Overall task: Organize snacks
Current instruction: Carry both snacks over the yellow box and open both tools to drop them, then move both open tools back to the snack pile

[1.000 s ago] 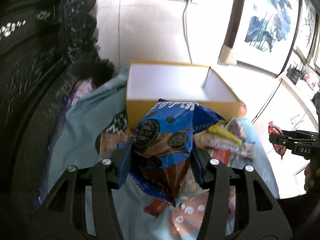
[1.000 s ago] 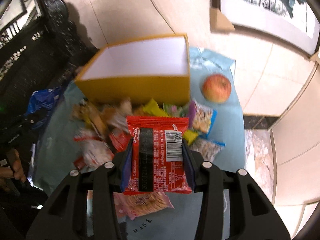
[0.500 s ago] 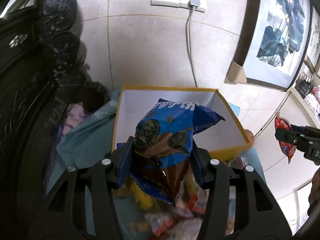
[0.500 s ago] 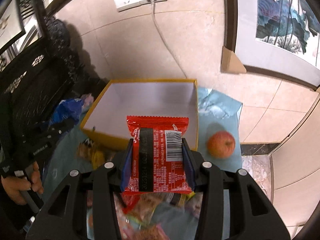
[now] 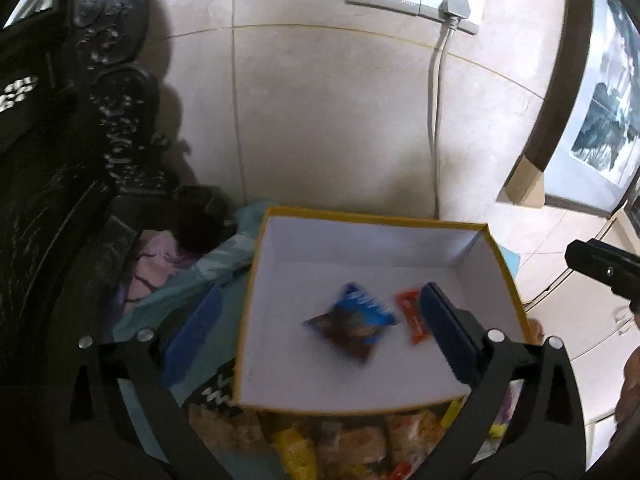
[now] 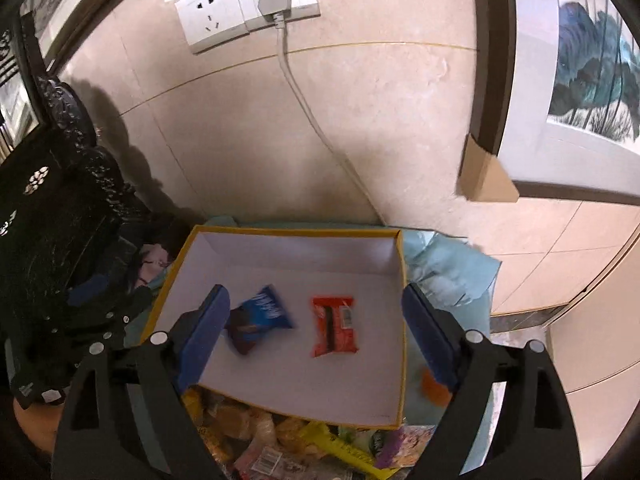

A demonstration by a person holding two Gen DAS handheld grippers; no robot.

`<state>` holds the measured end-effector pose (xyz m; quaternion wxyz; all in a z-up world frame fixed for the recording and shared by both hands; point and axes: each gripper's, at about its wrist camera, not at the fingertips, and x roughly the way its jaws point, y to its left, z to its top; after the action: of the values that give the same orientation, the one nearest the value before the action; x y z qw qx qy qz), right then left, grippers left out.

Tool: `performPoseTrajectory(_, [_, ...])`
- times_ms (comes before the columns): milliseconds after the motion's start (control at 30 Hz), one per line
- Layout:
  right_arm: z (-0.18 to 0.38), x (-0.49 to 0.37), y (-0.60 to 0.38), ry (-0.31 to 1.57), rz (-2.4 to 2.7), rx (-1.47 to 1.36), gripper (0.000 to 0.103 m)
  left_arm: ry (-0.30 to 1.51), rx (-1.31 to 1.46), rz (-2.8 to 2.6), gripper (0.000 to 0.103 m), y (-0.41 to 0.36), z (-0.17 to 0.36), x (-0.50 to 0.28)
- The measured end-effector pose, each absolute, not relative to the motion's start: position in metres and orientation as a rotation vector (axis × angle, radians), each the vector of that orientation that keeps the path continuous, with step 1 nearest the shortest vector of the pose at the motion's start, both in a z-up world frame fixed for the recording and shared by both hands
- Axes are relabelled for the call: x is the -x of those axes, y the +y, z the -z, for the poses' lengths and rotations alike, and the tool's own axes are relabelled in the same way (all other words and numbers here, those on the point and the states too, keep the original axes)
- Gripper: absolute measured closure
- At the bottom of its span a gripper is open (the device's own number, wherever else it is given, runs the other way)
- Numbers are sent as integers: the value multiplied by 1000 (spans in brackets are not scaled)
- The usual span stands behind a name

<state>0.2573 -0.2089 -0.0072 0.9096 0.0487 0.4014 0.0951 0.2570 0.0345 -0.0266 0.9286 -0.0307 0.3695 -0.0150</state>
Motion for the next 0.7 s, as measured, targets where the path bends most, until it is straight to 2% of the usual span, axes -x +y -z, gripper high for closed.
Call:
performPoseTrajectory(200, [48,-193,-212,915,-224,-97,15,754,35,43,3,38,48,-194])
performPoseTrajectory(433, [115,-96,-209,1064,-238,-87,15,858,-75,98,3,28,103,-111])
performPoseTrajectory(600, [147,-55,-195,1115,-291,-25,15,893,-81,117,3,30,130,-74])
performPoseTrajectory(667, [155,-42,-185,1103,-332,50,11,915,-88,117,3,32,140,-64])
performPoseTrajectory(700, [159,-37,-181,1098,-346,85,5,925,-97,117,3,32,146,-61])
